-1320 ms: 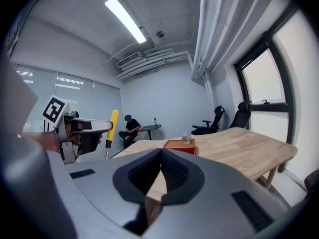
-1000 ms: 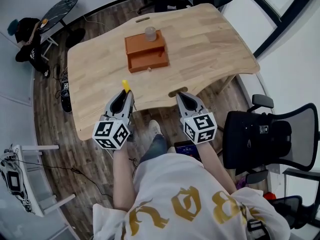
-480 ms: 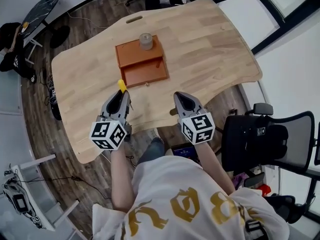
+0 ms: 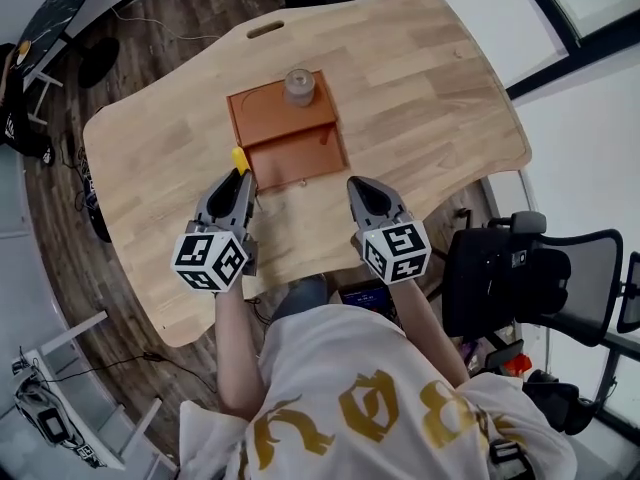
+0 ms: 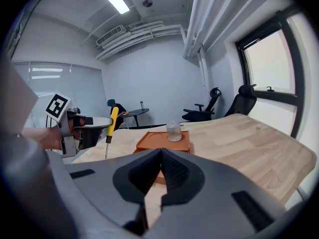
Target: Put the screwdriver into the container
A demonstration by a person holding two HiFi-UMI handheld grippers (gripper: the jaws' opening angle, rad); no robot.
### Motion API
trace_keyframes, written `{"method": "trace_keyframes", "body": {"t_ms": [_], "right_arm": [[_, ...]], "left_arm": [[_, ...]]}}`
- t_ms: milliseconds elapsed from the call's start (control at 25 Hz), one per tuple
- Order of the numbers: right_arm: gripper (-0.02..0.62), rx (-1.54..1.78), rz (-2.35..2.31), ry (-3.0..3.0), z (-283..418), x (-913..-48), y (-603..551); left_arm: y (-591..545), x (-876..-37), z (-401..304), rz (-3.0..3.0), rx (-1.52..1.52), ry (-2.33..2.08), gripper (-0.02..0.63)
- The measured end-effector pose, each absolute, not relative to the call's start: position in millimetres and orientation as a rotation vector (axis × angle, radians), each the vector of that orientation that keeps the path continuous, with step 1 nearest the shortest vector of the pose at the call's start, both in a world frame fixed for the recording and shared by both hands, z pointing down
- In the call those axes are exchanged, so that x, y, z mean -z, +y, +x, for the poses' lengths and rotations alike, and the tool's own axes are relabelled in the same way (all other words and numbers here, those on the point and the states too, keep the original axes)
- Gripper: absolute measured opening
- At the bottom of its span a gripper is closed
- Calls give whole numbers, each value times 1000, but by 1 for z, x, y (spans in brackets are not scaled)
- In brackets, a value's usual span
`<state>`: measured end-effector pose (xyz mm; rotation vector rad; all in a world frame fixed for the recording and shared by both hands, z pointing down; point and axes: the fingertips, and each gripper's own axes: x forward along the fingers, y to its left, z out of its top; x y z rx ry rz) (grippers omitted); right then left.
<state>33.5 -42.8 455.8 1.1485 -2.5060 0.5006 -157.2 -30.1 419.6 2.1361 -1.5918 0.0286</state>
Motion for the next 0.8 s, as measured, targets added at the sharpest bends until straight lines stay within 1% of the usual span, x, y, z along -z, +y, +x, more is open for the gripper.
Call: {"method": "trace_keyframes", "body": {"t_ms": [200, 800], "right_arm": [[11, -504, 1182, -2494, 20, -463, -57], [11, -512, 1223, -2506, 21, -459, -73]], "left_arm": [[-51, -431, -167, 2163, -44, -1542, 73], [-76, -421, -155, 2247, -98, -1489, 72]]}}
